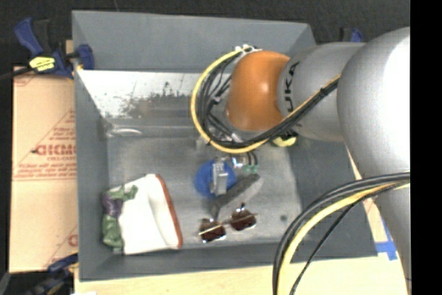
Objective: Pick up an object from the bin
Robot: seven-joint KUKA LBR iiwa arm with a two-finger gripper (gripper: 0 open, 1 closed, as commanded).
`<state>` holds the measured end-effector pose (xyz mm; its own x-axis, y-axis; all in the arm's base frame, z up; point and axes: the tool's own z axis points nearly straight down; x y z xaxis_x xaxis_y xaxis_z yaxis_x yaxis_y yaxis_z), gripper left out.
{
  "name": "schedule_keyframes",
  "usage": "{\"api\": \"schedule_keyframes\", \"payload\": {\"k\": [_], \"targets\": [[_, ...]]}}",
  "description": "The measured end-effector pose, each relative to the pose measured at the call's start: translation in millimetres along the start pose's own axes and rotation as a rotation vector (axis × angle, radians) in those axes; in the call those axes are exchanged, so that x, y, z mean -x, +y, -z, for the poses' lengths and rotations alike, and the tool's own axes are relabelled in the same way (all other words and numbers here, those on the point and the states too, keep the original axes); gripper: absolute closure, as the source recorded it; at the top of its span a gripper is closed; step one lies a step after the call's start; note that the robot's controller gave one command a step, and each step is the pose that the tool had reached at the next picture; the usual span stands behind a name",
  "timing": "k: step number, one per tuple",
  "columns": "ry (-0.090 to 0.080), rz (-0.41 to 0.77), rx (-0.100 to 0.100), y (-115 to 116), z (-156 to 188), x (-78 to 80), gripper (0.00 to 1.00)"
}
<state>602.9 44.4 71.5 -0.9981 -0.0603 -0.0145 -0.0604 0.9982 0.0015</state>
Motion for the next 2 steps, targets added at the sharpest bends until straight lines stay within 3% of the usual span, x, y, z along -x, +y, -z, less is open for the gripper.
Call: {"api": "schedule_keyframes", "payload": {"k": [1, 2], "targets": [[-0.022, 0.009, -0.002, -12.9, 3.0, -12.5, 1.00], [-0.022, 0.008, -0.002, -12.9, 3.0, -12.5, 1.00]]}}
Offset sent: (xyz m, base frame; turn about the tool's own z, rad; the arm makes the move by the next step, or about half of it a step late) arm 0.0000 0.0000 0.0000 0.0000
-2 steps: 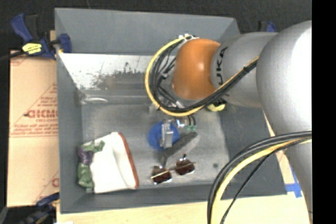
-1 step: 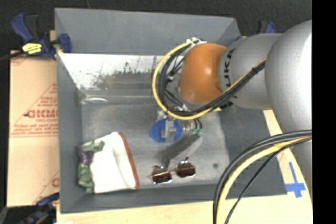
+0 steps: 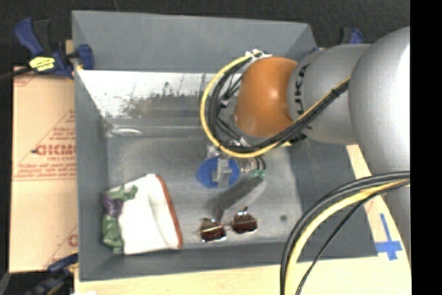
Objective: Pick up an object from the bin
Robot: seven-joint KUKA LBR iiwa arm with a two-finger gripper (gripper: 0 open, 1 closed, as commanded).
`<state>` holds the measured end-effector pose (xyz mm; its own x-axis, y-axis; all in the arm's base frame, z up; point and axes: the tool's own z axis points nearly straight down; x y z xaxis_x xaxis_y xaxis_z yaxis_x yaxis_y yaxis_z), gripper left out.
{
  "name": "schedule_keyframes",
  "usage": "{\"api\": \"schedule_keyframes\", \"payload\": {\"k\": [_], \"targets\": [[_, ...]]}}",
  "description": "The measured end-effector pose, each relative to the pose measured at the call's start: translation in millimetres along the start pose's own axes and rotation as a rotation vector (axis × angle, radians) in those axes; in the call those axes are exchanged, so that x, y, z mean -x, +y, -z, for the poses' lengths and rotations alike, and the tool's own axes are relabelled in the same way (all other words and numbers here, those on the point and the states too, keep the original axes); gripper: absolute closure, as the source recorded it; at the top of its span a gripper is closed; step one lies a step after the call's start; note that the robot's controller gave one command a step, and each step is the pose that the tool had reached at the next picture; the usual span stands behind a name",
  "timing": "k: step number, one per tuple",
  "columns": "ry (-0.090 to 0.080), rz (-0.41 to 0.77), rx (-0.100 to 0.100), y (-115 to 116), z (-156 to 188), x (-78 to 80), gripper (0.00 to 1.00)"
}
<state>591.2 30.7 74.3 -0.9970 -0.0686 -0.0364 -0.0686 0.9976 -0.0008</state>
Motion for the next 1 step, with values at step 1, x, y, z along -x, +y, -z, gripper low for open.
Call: {"api": "schedule_keyframes", "payload": {"k": [1], "targets": [[-0.008, -0.265, 0.000, 7.2, 0.3, -5.5, 1.00]]}}
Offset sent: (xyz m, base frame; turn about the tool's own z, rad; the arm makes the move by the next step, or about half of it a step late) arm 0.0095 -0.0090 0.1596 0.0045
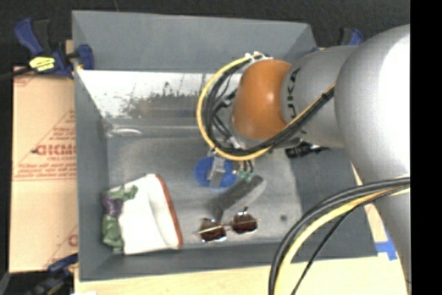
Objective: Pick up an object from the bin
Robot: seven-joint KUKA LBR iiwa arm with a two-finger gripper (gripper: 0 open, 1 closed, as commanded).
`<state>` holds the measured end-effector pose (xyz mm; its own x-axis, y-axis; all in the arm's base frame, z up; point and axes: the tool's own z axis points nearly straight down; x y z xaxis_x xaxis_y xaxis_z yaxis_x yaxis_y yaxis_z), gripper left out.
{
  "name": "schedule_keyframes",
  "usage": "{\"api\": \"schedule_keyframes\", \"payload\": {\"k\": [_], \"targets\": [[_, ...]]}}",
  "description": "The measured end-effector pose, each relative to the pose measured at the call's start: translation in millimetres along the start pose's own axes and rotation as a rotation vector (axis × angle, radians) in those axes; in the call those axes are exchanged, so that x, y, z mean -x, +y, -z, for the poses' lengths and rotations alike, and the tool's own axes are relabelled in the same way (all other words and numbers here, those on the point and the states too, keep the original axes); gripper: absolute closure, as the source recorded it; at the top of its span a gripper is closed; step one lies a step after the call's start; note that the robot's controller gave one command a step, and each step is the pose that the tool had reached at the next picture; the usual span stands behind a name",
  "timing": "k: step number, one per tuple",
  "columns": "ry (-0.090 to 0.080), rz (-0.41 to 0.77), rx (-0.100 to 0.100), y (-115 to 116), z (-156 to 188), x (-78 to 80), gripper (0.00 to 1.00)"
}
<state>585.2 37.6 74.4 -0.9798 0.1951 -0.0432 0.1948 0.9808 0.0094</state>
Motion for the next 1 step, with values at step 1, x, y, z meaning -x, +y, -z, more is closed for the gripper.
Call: {"api": "schedule_keyframes", "payload": {"k": [1], "targets": [[0.007, 0.183, -0.001, -7.7, 106.8, 16.2, 1.00]]}}
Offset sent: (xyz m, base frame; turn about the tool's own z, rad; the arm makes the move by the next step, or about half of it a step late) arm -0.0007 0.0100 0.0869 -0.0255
